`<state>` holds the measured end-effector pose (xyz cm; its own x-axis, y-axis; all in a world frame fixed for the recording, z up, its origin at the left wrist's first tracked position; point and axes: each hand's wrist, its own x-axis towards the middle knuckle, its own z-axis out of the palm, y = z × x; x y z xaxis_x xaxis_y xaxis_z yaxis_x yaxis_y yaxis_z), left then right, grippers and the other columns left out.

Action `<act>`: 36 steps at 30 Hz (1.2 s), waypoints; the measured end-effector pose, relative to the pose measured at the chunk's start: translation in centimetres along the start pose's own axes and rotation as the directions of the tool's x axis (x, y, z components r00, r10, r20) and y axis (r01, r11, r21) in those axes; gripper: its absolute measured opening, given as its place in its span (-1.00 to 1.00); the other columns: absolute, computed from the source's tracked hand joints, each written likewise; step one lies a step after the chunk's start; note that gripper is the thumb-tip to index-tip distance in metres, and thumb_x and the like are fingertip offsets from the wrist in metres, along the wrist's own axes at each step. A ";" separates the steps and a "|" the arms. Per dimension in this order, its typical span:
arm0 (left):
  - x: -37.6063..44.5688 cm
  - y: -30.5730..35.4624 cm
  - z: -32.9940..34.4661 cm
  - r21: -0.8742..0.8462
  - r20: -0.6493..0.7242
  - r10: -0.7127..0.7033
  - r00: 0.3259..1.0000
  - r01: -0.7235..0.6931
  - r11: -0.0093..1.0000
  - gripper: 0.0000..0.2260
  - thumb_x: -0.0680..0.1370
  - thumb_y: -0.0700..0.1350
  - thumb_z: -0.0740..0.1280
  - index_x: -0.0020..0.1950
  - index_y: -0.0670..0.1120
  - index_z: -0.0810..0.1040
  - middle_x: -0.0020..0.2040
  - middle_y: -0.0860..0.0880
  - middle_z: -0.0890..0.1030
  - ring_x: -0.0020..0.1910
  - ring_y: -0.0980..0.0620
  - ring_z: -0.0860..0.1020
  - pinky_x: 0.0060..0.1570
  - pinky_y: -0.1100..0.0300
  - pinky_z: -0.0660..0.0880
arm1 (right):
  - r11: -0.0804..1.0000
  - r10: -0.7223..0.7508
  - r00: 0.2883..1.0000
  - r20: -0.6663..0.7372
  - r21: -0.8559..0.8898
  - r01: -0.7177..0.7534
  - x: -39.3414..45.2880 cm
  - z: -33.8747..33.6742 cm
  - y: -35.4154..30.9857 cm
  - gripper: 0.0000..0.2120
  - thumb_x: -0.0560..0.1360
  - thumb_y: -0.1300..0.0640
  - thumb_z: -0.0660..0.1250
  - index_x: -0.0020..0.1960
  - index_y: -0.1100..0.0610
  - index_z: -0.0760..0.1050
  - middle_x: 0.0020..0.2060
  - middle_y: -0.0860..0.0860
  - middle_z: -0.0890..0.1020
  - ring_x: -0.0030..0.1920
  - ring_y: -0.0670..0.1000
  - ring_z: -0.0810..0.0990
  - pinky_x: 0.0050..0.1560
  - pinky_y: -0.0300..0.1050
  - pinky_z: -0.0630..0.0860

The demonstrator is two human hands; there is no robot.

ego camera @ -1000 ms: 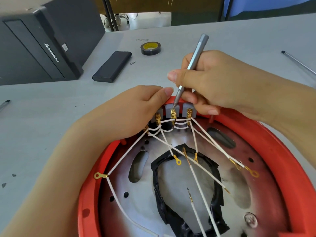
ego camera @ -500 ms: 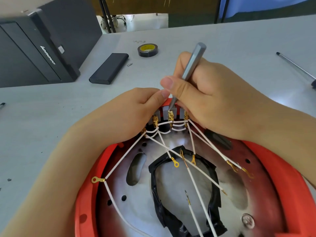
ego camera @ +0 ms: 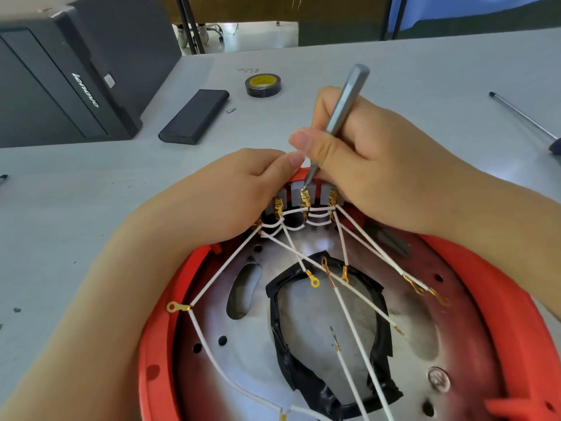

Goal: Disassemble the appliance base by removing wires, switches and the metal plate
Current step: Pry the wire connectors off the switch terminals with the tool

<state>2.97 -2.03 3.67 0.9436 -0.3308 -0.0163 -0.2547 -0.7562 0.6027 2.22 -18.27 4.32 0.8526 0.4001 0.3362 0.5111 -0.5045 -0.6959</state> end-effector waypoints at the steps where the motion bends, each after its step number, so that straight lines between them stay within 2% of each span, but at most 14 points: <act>1: 0.1 -0.1 0.0 0.002 0.000 -0.003 1.000 0.003 1.000 -0.52 0.59 0.19 0.00 0.09 -0.12 0.56 -0.07 -0.09 0.65 -0.17 0.07 0.53 -0.13 0.34 0.37 | 0.998 0.036 0.999 0.008 0.052 -0.036 0.4 0.0 0.2 -0.73 0.59 -0.01 0.18 -0.25 0.03 0.26 -0.58 -0.14 0.43 -0.54 -0.16 0.40 -0.47 -0.36 0.33; 3: 0.1 -0.2 0.1 0.002 0.020 -0.013 1.000 0.013 1.000 -0.53 0.60 0.19 0.00 0.11 -0.08 0.56 -0.01 -0.09 0.65 -0.07 0.02 0.56 -0.03 0.26 0.40 | 0.988 0.099 0.995 0.032 0.115 -0.102 1.1 -0.1 0.5 -0.71 0.59 -0.01 0.18 -0.25 0.08 0.26 -0.62 -0.13 0.37 -0.58 -0.16 0.38 -0.53 -0.36 0.30; 6: 0.0 -0.1 0.0 -0.003 0.036 -0.021 0.999 0.021 1.000 -0.57 0.59 0.20 0.00 0.08 0.02 0.58 -0.02 -0.05 0.65 -0.07 0.02 0.57 0.01 0.20 0.45 | 0.980 0.136 0.989 0.053 0.142 -0.142 1.7 -0.2 0.8 -0.69 0.60 -0.02 0.17 -0.25 0.10 0.26 -0.62 -0.13 0.35 -0.60 -0.17 0.38 -0.57 -0.38 0.29; 11: 0.2 -0.4 0.1 0.020 0.017 -0.021 1.000 0.021 1.000 -0.52 0.58 0.21 0.00 0.13 -0.07 0.55 0.01 -0.08 0.64 -0.05 -0.02 0.56 -0.03 0.23 0.42 | 0.985 0.084 0.996 0.000 0.148 -0.083 0.9 -0.1 0.7 -0.71 0.61 0.01 0.16 -0.24 0.09 0.27 -0.64 -0.16 0.38 -0.59 -0.18 0.40 -0.53 -0.38 0.29; 15: 0.1 -0.4 0.1 0.010 0.020 -0.016 1.000 0.016 1.000 -0.53 0.58 0.22 0.00 0.12 -0.06 0.56 0.01 -0.07 0.65 -0.06 0.00 0.57 0.03 0.15 0.45 | 0.985 0.077 0.997 -0.015 0.158 -0.074 0.7 -0.1 0.5 -0.72 0.60 0.02 0.16 -0.25 0.08 0.25 -0.64 -0.14 0.35 -0.59 -0.16 0.38 -0.53 -0.35 0.30; 17: 0.1 -0.3 0.1 0.006 0.022 -0.016 1.000 0.016 1.000 -0.52 0.59 0.22 0.00 0.12 -0.06 0.56 -0.01 -0.08 0.64 -0.12 0.02 0.56 -0.01 0.11 0.47 | 0.989 0.083 0.996 -0.012 0.127 -0.081 0.7 -0.1 0.4 -0.71 0.60 0.01 0.16 -0.25 0.08 0.24 -0.63 -0.12 0.32 -0.59 -0.13 0.35 -0.53 -0.33 0.28; 20: 0.1 -0.4 0.1 0.015 0.013 -0.017 1.000 0.017 1.000 -0.52 0.59 0.21 0.00 0.12 -0.08 0.55 0.01 -0.08 0.64 -0.05 0.00 0.56 0.04 0.19 0.44 | 0.984 0.120 0.993 0.009 0.129 -0.121 0.9 -0.1 0.4 -0.70 0.61 0.00 0.15 -0.25 0.09 0.24 -0.64 -0.14 0.34 -0.59 -0.15 0.37 -0.54 -0.36 0.27; 24: 0.1 -0.3 0.1 0.005 0.027 -0.012 1.000 0.011 1.000 -0.53 0.59 0.21 0.00 0.10 -0.06 0.56 0.00 -0.08 0.65 -0.01 -0.03 0.58 0.10 0.01 0.45 | 0.978 0.185 0.982 0.045 0.092 -0.188 1.9 -0.3 0.6 -0.69 0.61 -0.04 0.15 -0.25 0.10 0.27 -0.57 -0.10 0.35 -0.61 -0.17 0.38 -0.57 -0.35 0.29; 26: 0.1 -0.3 0.1 0.005 0.023 -0.006 1.000 0.006 1.000 -0.54 0.59 0.21 0.00 0.09 -0.05 0.57 -0.02 -0.07 0.65 -0.04 -0.02 0.58 0.09 0.03 0.46 | 0.977 0.191 0.980 0.052 0.086 -0.195 1.9 -0.4 0.5 -0.69 0.61 -0.03 0.14 -0.24 0.11 0.28 -0.50 -0.06 0.33 -0.62 -0.18 0.38 -0.57 -0.36 0.31; 29: 0.1 -0.3 0.1 0.007 0.018 -0.005 1.000 0.005 1.000 -0.51 0.59 0.21 0.00 0.11 -0.10 0.55 -0.01 -0.09 0.64 -0.03 -0.05 0.57 0.09 0.01 0.46 | 0.973 0.184 0.982 0.045 0.133 -0.188 1.3 -0.6 0.3 -0.69 0.61 0.00 0.15 -0.24 0.14 0.28 -0.51 -0.07 0.35 -0.63 -0.18 0.39 -0.59 -0.40 0.29; 33: -0.1 -0.1 0.0 -0.008 0.036 -0.012 0.999 0.012 1.000 -0.50 0.59 0.21 0.01 0.10 -0.15 0.54 -0.02 -0.14 0.63 -0.07 -0.04 0.56 0.06 0.00 0.47 | 0.949 0.173 0.985 0.007 0.265 -0.169 0.2 -1.2 -0.3 -0.72 0.61 0.02 0.16 -0.20 0.16 0.30 -0.49 0.00 0.35 -0.64 -0.14 0.31 -0.56 -0.35 0.27; 36: -0.3 -0.1 -0.3 -0.016 0.013 -0.038 0.999 0.038 0.999 -0.50 0.60 0.20 0.01 0.06 -0.15 0.54 -0.08 -0.13 0.62 -0.12 -0.02 0.55 0.01 0.15 0.45 | 0.927 0.168 0.985 -0.024 0.343 -0.150 -0.3 -1.9 -1.1 -0.73 0.61 0.04 0.17 -0.22 0.14 0.30 -0.50 0.03 0.37 -0.62 -0.11 0.28 -0.57 -0.30 0.27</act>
<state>2.76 -1.70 3.83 0.9498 -0.3089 -0.0495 -0.2149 -0.7594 0.6142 1.64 -19.29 6.19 0.9287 0.2914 0.2293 0.3087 -0.2649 -0.9135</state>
